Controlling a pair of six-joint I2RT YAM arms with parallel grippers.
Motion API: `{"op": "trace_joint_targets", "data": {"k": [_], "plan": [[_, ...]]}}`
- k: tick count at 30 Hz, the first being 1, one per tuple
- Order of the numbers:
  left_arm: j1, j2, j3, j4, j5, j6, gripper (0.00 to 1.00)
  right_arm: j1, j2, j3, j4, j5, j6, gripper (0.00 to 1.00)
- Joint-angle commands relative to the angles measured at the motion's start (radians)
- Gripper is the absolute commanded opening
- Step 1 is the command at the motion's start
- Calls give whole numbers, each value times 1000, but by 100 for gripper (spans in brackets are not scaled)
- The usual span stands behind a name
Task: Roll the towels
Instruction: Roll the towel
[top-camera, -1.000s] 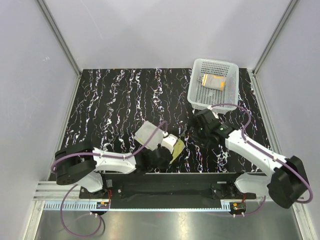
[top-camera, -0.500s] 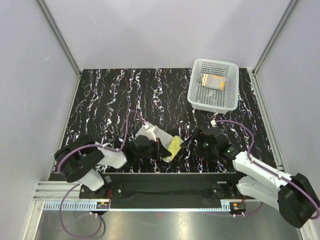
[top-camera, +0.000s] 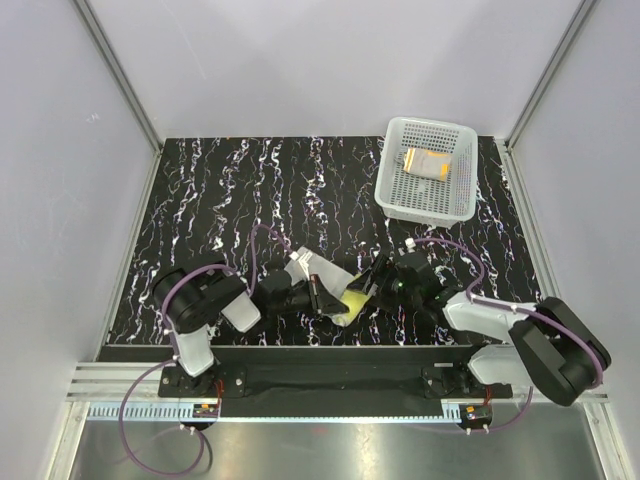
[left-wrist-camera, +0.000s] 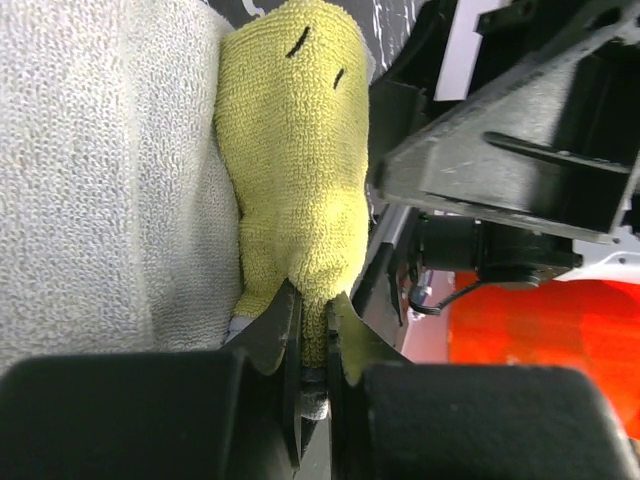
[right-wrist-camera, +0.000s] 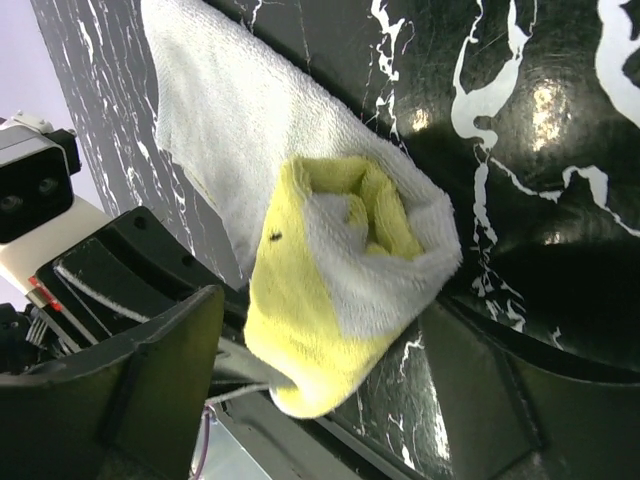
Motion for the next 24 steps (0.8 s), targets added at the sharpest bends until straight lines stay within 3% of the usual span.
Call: {"op": "trace_joint_targets", "data": {"k": [1, 3, 8, 11, 13, 18, 22, 24], "plan": [[14, 38, 34, 153, 74, -29, 0, 12, 44, 7, 120, -18, 10, 84], [22, 51, 45, 158, 94, -28, 2, 19, 68, 4, 146, -22, 14, 78], [41, 61, 82, 127, 131, -3, 6, 38, 93, -19, 177, -12, 34, 44], [46, 26, 94, 40, 123, 44, 18, 41, 96, -24, 176, -6, 42, 35], [46, -42, 100, -87, 105, 115, 34, 41, 91, -10, 133, 3, 43, 33], [42, -323, 131, -615, -131, 358, 62, 42, 68, 36, -10, 20, 34, 29], [-18, -513, 177, -905, -419, 486, 66, 47, 62, 121, -159, 43, 19, 27], [-102, -590, 192, -1000, -602, 538, 67, 48, 68, 157, -251, 55, 11, 27]]}}
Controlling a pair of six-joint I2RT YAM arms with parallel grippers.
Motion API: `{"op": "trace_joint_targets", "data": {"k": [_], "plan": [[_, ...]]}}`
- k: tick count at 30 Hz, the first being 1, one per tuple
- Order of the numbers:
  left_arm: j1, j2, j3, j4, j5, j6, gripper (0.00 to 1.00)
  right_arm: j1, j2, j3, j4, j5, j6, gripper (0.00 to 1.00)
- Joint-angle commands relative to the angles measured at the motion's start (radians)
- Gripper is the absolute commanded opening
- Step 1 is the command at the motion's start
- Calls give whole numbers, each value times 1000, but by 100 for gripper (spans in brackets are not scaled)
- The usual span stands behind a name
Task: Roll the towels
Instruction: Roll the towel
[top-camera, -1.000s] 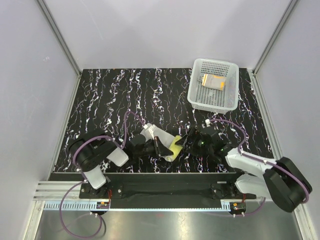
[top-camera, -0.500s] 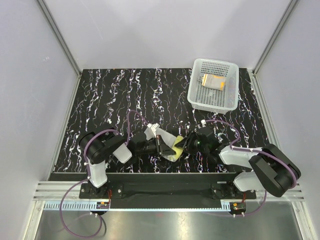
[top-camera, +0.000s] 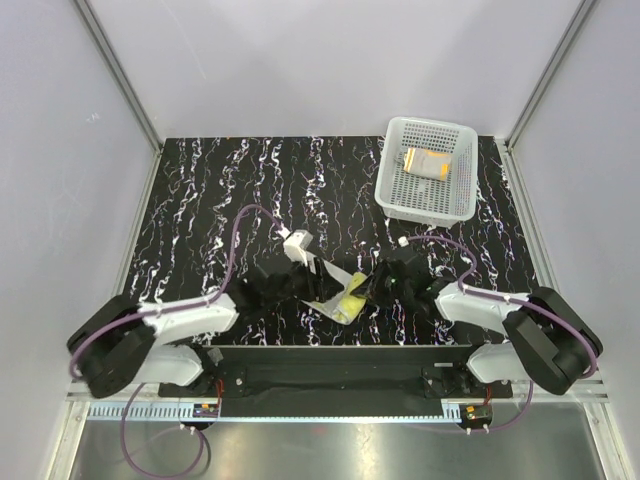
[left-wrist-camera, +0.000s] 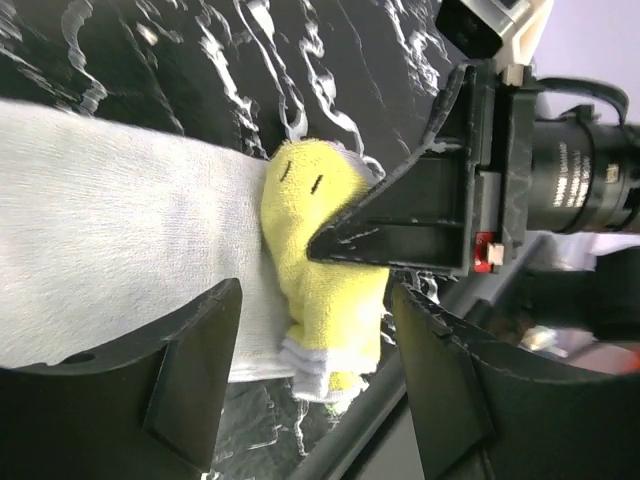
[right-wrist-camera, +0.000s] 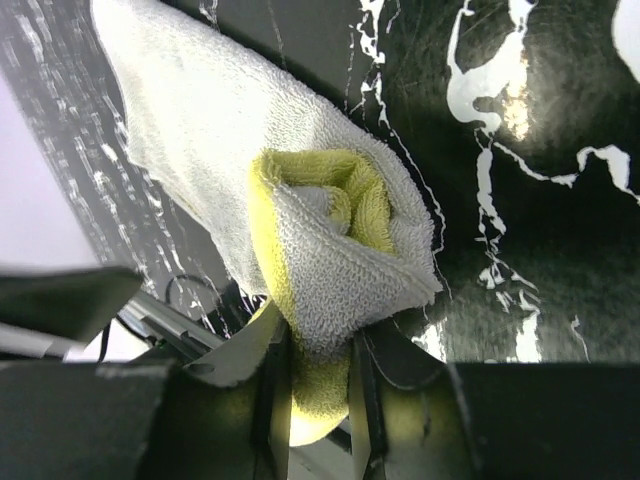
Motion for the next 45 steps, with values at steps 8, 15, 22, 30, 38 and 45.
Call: {"op": "trace_joint_targets", "data": {"k": [8, 15, 22, 30, 38, 45], "plan": [[-478, -43, 159, -328, -794, 311, 69, 25, 45, 202, -361, 43, -44, 27], [-570, 195, 267, -278, -850, 368, 75, 48, 68, 214, -373, 36, -35, 27], [-572, 341, 332, -293, -821, 388, 77, 50, 65, 208, -384, 28, -35, 27], [-570, 350, 320, -317, -821, 349, 0, 50, 28, 188, -386, 17, -19, 27], [-492, 281, 248, -212, -586, 299, 0, 50, -129, 277, -643, 177, -53, 100], [-388, 195, 134, -89, -376, 203, 0, 44, -257, 355, -858, 428, -47, 100]]}}
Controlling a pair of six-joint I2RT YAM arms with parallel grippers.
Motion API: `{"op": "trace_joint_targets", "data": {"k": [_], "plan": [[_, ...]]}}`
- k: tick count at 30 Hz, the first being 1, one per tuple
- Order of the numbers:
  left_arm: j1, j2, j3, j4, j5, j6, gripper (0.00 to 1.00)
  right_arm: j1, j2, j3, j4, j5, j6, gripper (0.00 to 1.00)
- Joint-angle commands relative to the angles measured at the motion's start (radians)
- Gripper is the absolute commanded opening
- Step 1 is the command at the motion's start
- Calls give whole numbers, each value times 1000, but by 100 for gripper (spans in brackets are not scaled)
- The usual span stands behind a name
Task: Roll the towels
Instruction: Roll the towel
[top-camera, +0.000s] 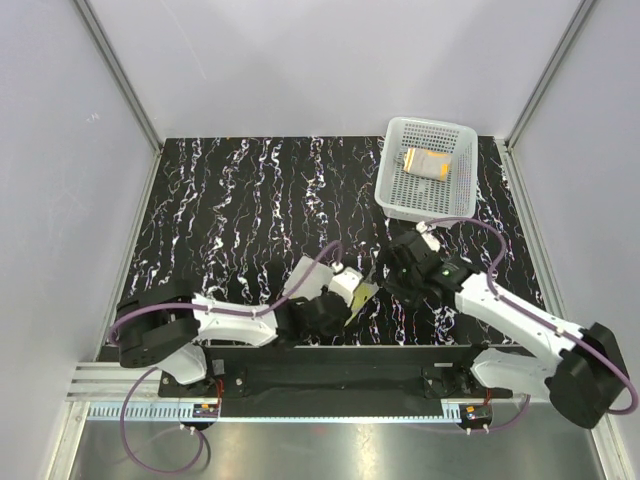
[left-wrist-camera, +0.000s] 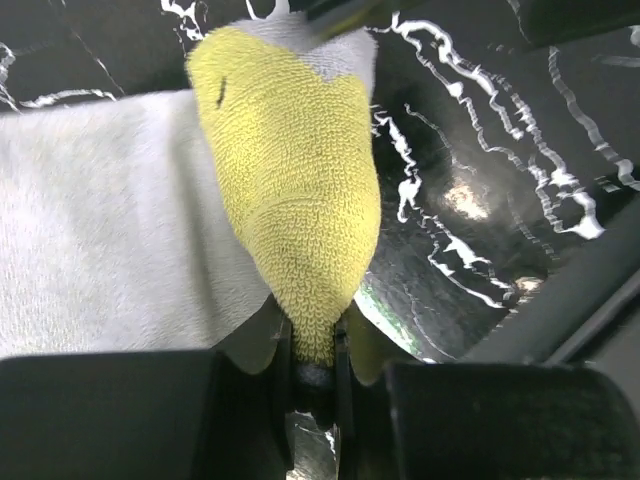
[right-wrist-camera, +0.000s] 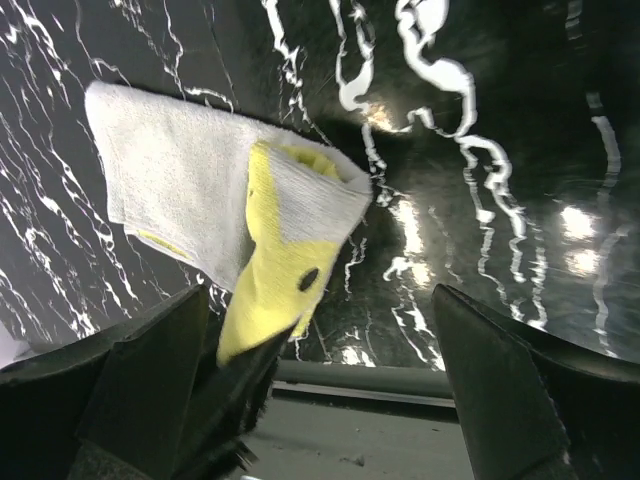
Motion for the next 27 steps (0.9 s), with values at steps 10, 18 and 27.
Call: {"op": "trace_joint_targets", "data": {"k": [10, 18, 27], "plan": [[238, -22, -211, 446, 505, -316, 0, 8, -219, -202, 221, -54, 31, 100], [359, 63, -277, 721, 706, -561, 0, 34, -159, -301, 484, -139, 32, 99], [441, 122, -314, 851, 808, -706, 0, 37, 2, -358, 717, -143, 61, 95]]}}
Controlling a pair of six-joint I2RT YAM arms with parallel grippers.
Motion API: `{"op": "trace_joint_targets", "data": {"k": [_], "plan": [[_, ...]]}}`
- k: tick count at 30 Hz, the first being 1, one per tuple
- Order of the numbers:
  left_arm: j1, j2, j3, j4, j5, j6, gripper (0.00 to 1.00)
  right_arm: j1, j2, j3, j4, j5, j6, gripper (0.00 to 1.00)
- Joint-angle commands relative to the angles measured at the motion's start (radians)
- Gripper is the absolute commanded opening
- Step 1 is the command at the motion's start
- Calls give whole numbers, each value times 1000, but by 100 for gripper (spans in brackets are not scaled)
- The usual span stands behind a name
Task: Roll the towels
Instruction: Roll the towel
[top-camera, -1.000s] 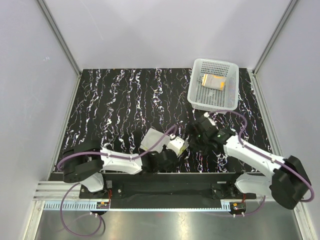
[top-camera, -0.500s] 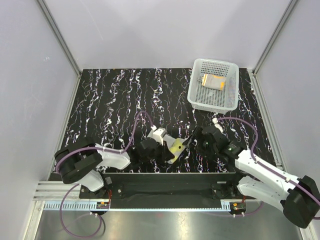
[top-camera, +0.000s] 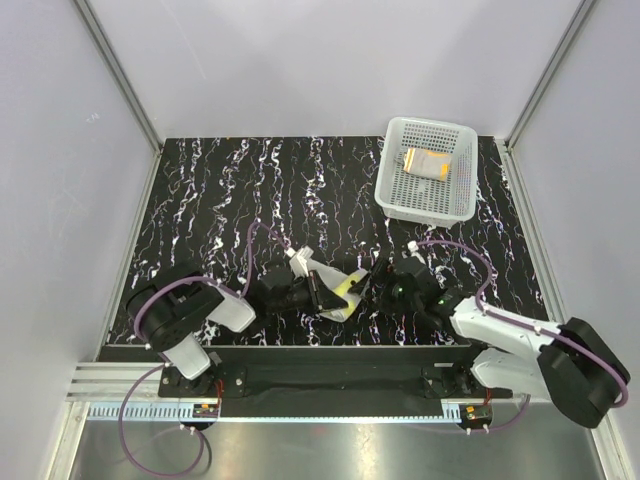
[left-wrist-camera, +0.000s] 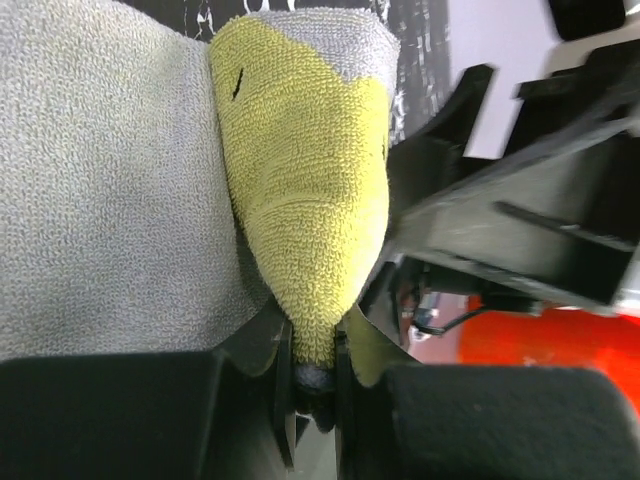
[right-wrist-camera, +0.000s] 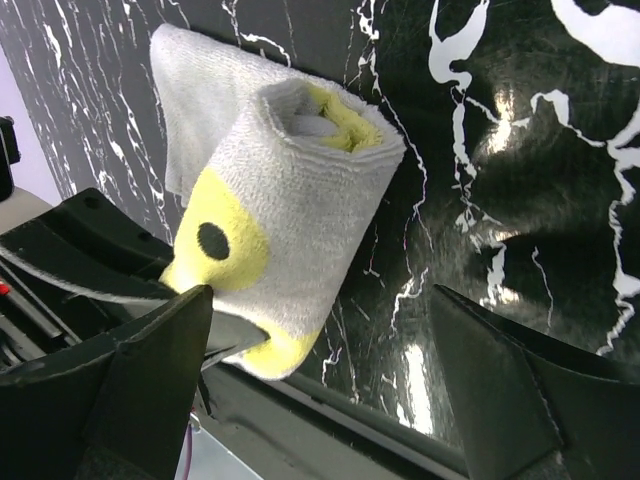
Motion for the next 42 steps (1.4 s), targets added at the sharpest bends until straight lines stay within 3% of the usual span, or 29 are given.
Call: {"op": "trace_joint_targets", "data": {"k": [1, 10, 13, 15, 18, 21, 24, 27, 28, 30, 31, 35, 37, 42], "plan": [[13, 32, -8, 140, 81, -70, 0, 12, 50, -3, 159, -3, 17, 94], [16, 195, -31, 420, 132, -182, 0, 17, 183, 14, 280, -6, 23, 87], [16, 213, -39, 445, 132, -190, 0, 24, 217, 17, 307, -14, 26, 71], [16, 207, -44, 440, 130, -184, 0, 34, 237, 18, 319, -18, 25, 54], [15, 186, -41, 402, 124, -168, 8, 41, 252, 20, 328, -15, 26, 35], [16, 154, -39, 362, 126, -147, 22, 49, 261, 21, 325, -12, 28, 32], [16, 88, -24, 246, 123, -77, 45, 55, 258, 29, 310, -9, 31, 31], [15, -50, 24, -73, 64, 89, 57, 61, 249, 58, 238, 3, 23, 30], [7, -96, 42, -285, -9, 137, 59, 63, 245, 64, 200, 8, 20, 30], [-27, -222, 113, -493, -116, 281, 69, 66, 234, 87, 163, 11, 16, 29], [-41, -283, 163, -664, -232, 321, 71, 67, 228, 97, 121, 11, 11, 29], [-106, -348, 244, -911, -493, 454, 72, 70, 237, 138, 52, 8, -1, 29], [-171, -357, 263, -980, -636, 485, 73, 73, 248, 161, 32, -6, -7, 27], [-266, -330, 286, -1025, -778, 499, 73, 81, 266, 169, 37, -26, -7, 26]]}}
